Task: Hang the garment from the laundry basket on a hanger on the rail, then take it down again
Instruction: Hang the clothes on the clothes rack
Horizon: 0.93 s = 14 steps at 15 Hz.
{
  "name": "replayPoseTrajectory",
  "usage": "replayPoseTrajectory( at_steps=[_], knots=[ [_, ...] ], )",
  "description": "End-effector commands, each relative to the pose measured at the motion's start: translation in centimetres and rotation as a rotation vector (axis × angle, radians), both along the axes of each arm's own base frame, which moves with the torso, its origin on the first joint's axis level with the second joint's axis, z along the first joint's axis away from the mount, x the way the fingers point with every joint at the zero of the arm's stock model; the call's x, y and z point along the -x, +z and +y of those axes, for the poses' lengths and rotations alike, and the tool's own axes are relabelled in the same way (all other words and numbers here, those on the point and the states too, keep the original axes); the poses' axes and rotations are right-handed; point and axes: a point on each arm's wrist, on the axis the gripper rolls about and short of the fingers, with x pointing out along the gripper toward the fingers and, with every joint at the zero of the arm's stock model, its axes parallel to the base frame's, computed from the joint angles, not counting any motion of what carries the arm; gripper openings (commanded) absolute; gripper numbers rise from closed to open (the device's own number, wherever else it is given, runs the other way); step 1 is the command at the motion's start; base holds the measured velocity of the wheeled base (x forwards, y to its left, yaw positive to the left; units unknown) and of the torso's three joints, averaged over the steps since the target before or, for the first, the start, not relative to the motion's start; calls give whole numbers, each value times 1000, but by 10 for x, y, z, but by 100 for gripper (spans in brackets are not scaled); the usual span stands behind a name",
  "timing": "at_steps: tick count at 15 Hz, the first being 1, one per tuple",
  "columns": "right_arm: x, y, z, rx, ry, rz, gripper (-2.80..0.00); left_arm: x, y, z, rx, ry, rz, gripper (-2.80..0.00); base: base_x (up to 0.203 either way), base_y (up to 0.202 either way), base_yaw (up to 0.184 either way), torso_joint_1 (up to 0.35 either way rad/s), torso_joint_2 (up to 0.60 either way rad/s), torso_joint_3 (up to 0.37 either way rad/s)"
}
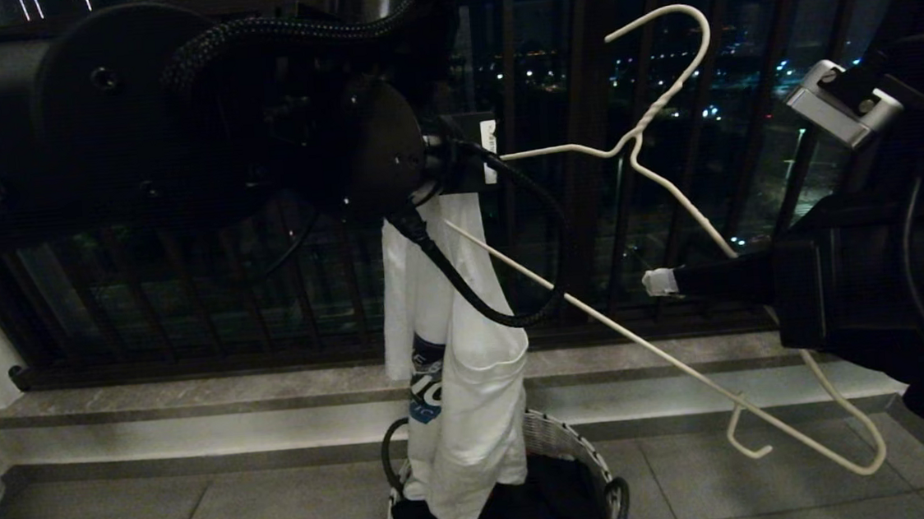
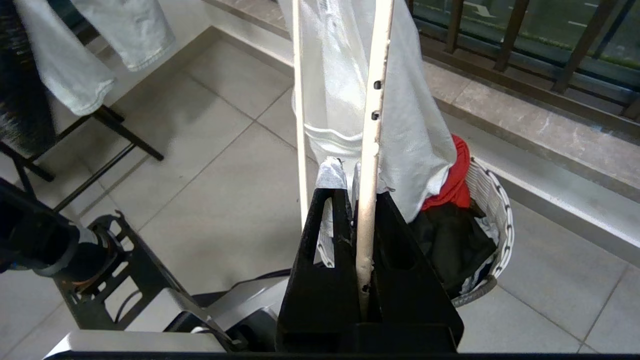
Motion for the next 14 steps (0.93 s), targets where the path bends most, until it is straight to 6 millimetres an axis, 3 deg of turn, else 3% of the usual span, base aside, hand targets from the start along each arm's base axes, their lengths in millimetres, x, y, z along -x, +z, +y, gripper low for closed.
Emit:
replayPoseTrajectory(
  at_steps=[1, 6, 14],
  knots=[
    [-1, -1, 1, 2, 3, 6, -280, 1, -2, -11, 3, -18, 4, -280, 0, 0, 0, 0, 0, 0],
    [-3, -1, 2, -8, -2, -8, -280, 10, -6, -24, 3, -59, 11, -280, 0, 0, 0, 0, 0, 0],
    [-22, -25, 13, -45, 7, -58, -280, 42, 0, -41, 74, -201, 26, -280, 0, 0, 0, 0, 0, 0]
  ],
)
